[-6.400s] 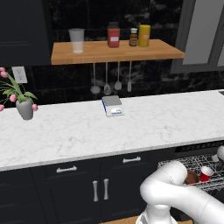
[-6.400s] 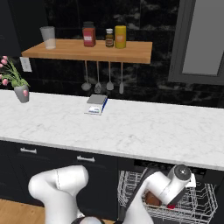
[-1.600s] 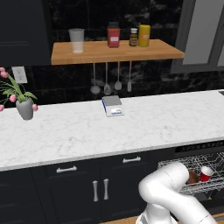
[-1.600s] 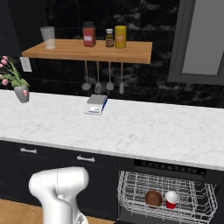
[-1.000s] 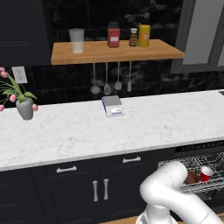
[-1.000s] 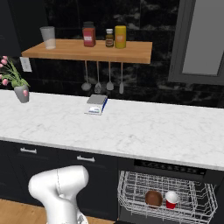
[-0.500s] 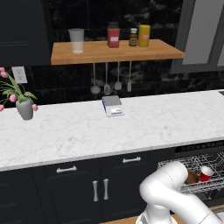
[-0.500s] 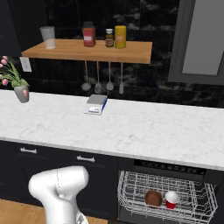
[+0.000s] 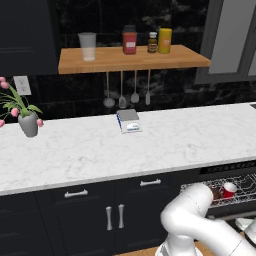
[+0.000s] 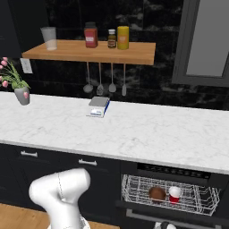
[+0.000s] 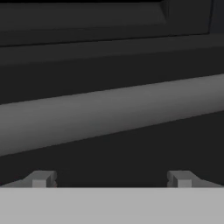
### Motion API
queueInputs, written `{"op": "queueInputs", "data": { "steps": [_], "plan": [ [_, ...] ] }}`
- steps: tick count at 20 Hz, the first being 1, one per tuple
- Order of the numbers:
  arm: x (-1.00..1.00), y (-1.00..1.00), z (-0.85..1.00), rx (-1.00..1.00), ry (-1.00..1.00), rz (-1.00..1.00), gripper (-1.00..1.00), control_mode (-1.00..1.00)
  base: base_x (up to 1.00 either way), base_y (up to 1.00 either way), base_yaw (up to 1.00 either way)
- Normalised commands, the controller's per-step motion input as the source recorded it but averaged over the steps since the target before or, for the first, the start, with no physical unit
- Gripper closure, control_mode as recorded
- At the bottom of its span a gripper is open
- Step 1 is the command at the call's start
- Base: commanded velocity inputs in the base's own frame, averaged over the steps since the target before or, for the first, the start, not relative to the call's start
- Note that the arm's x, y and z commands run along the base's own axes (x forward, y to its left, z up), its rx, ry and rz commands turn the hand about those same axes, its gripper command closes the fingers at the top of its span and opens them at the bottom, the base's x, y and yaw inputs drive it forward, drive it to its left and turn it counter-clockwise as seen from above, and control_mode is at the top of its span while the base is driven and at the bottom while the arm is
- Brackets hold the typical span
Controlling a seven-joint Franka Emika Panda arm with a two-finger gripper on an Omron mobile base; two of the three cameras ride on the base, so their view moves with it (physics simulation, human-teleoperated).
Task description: Pick up the cup and bowl from the counter, place them in the dishwasher, and close the dishwasher door.
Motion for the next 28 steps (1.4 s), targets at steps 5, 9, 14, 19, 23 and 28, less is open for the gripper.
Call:
{"op": "queueInputs", "data": {
  "steps": [5,9,14,19,23,28],
  "plan": [
    [0.9,0.0,-0.14,0.16,-0.34,0.31,-1.0,-1.0,0.0,0.0,0.0],
    [0.99,0.0,-0.21,0.15,-0.32,0.34,-1.0,-1.0,0.0,0.0,0.0],
    [1.0,0.0,-0.4,0.11,-0.26,0.32,-1.0,-1.0,0.0,0.0,0.0],
    [1.0,0.0,-0.36,0.03,-0.2,0.19,-1.0,-1.0,0.0,0.0,0.0],
    [0.84,0.08,-0.24,0.0,-0.03,0.01,-1.0,-1.0,0.0,0.0,0.0],
    [0.42,0.01,-0.09,0.0,0.0,-0.01,-1.0,-1.0,0.0,0.0,0.0]
  ]
}}
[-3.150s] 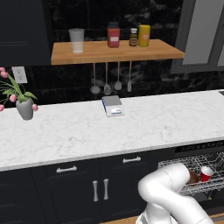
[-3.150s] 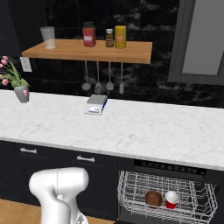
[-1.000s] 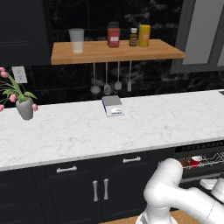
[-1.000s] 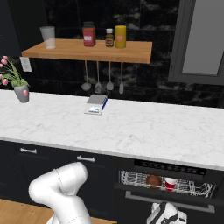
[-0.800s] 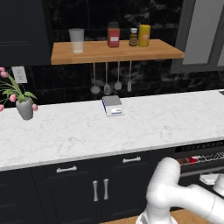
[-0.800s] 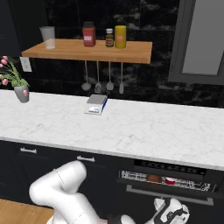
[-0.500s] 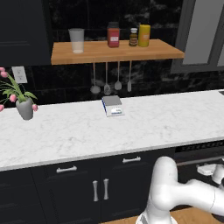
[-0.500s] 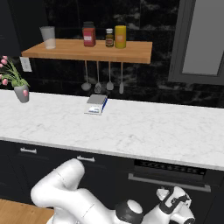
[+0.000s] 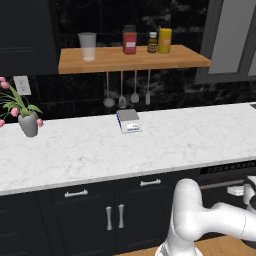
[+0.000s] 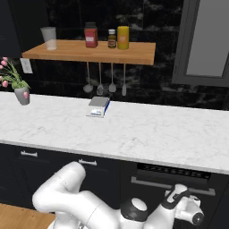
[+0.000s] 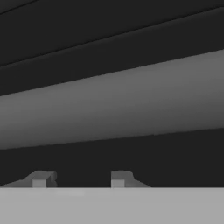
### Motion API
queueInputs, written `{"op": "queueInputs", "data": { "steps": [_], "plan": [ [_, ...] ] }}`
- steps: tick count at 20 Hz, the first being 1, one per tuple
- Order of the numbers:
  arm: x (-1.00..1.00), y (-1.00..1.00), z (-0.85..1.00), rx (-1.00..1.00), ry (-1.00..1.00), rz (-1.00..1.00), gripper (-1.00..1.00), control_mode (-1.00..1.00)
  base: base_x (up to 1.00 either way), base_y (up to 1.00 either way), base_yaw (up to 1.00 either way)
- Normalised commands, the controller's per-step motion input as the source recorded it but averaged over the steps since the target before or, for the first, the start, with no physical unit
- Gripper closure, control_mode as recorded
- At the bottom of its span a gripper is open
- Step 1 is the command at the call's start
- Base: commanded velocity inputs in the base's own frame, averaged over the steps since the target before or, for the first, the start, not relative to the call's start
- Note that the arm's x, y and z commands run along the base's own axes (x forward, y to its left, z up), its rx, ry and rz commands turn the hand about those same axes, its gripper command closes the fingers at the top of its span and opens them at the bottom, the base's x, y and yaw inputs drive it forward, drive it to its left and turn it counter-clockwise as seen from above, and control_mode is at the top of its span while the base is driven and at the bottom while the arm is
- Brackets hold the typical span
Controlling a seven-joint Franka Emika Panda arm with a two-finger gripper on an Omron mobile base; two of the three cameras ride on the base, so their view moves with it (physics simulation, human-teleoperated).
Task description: Pick up the cup and bowl from the counter, place them in the dishwasher, and close the dishwasher door.
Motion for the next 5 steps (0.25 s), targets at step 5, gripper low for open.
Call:
{"op": "queueInputs", "data": {
  "steps": [5],
  "plan": [
    [0.35,0.0,-0.04,0.0,0.0,-0.01,-1.0,-1.0,0.0,0.0,0.0]
  ]
}}
